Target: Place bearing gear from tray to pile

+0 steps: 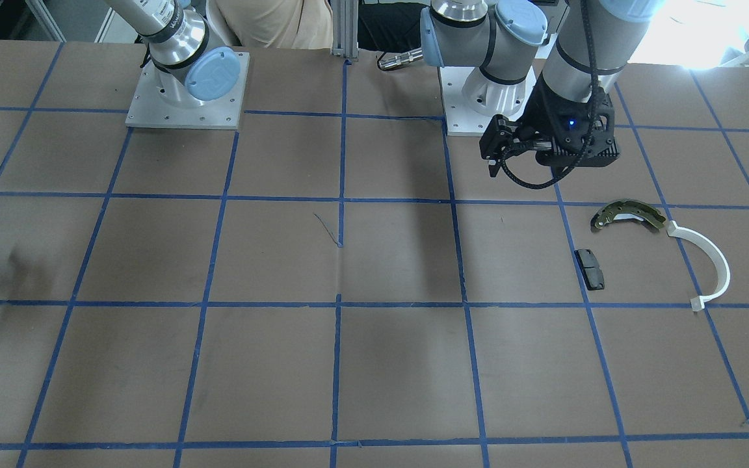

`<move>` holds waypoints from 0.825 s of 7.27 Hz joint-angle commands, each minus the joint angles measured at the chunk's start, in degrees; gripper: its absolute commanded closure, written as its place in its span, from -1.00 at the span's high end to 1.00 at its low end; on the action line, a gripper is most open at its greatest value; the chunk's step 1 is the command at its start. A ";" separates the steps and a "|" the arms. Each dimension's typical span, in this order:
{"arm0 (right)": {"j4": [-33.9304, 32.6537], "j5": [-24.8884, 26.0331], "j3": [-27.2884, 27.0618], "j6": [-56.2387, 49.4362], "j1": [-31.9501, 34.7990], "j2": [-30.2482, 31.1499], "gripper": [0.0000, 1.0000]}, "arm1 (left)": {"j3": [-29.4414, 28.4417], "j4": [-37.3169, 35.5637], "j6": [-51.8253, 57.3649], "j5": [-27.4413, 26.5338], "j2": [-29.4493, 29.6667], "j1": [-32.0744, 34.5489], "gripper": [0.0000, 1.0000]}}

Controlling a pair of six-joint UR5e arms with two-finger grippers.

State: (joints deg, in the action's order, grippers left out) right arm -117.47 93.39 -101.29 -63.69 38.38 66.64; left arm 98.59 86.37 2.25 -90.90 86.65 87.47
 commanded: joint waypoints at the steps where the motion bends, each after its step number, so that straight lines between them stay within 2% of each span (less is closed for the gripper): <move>1: -6.43 -1.11 -0.22 -2.92 -2.60 -3.87 1.00 | 0.11 -0.23 0.12 -0.41 0.27 -0.28 1.00; 3: -7.25 -1.46 -0.31 -2.84 -2.69 -5.55 0.96 | 0.02 -0.32 0.12 -0.41 0.45 -0.29 1.00; 4: -7.16 -1.29 -0.31 -2.84 -2.78 -5.64 0.56 | 0.11 -0.24 0.21 -0.41 0.45 -0.29 1.00; 5: -7.07 -0.67 -0.31 -2.84 -2.78 -5.56 0.01 | 0.11 -0.32 0.30 -0.41 0.62 -0.29 1.00; 6: -6.98 -0.23 -0.31 -2.84 -2.78 -5.30 -0.42 | 0.20 -0.58 1.43 -0.41 0.88 -0.29 1.00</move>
State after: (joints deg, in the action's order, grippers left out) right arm -124.54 92.61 -101.60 -66.53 35.63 61.19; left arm 98.72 86.00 2.80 -91.32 87.28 87.19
